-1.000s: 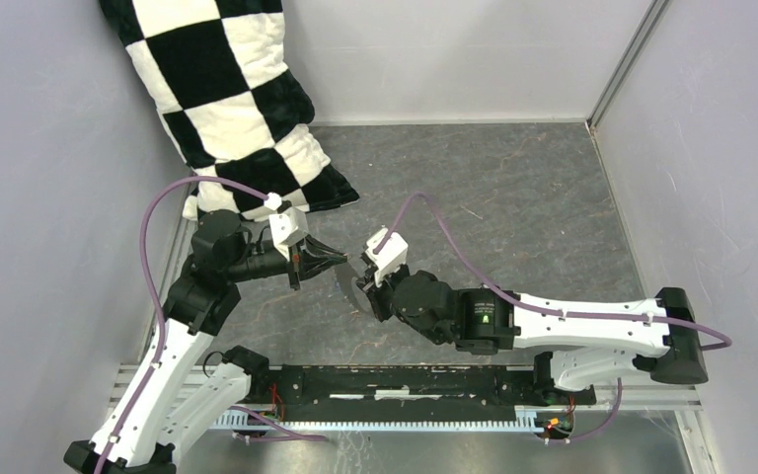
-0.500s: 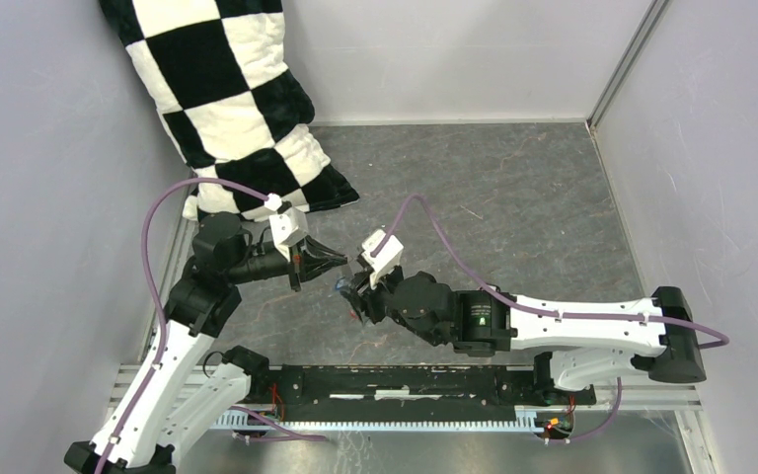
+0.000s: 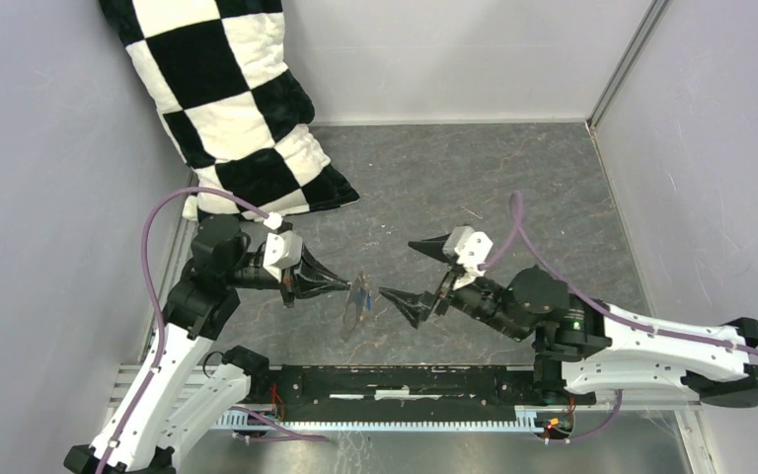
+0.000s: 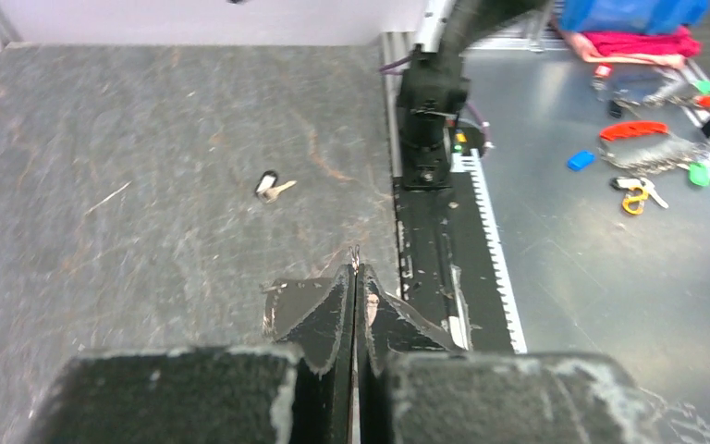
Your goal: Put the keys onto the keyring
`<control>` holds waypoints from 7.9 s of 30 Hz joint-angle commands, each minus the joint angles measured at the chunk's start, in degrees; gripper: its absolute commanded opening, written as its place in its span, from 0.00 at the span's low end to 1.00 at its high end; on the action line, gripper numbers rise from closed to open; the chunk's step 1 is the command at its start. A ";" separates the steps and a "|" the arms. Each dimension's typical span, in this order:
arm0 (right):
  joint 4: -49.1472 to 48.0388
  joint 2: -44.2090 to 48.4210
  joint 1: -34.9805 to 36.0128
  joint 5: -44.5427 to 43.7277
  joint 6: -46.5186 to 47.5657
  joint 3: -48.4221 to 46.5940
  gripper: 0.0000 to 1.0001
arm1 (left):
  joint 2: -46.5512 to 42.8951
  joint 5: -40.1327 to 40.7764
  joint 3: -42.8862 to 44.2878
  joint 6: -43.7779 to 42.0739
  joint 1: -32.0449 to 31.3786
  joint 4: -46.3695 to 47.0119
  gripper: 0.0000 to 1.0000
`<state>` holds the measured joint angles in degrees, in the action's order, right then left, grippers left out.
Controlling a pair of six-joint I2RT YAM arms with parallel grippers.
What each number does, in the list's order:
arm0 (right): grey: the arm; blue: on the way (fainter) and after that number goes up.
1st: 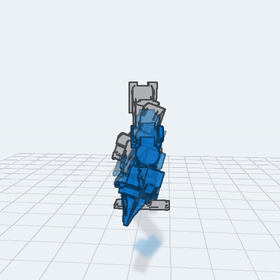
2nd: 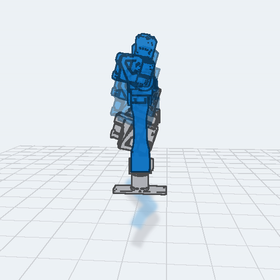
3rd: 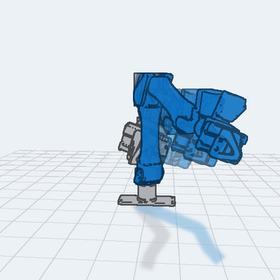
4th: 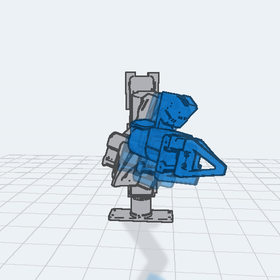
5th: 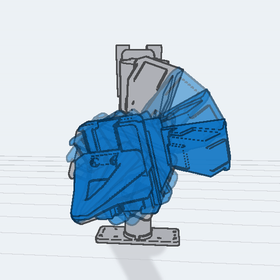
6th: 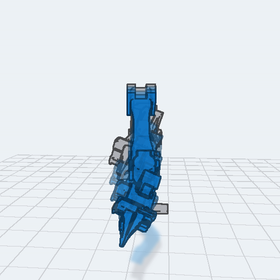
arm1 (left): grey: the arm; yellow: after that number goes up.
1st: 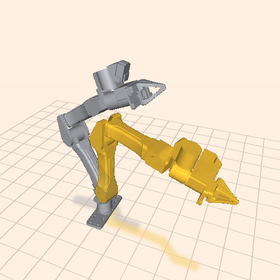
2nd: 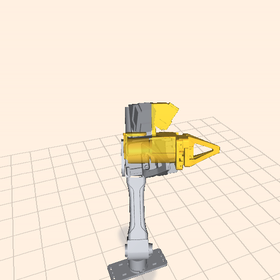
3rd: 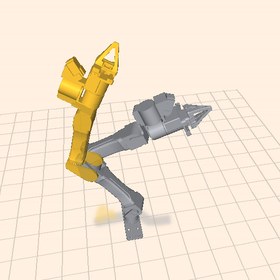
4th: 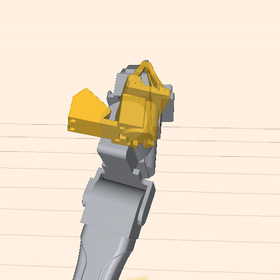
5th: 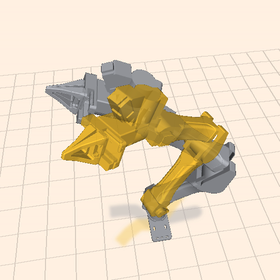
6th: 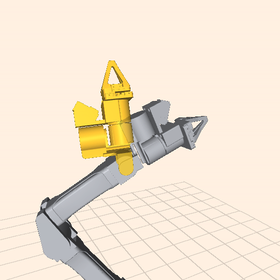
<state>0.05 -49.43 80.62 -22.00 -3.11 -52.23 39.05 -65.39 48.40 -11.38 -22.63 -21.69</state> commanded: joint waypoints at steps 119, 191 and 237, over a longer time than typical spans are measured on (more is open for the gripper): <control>-19.56 -9.47 -5.06 26.11 3.87 2.19 0.01 | -0.12 -10.18 3.68 -5.81 -0.11 -2.65 0.02; 14.30 -12.59 -46.01 -1.98 -50.56 28.63 0.53 | -0.64 -8.22 3.01 -12.36 -0.13 -5.69 0.02; 7.11 -18.59 -50.49 -0.96 -43.07 27.53 0.15 | -3.45 -8.79 2.16 -10.94 -0.07 -5.68 0.02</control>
<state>6.66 -67.18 30.37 -21.21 -47.44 -23.14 36.10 -72.55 50.48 -21.74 -22.63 -28.10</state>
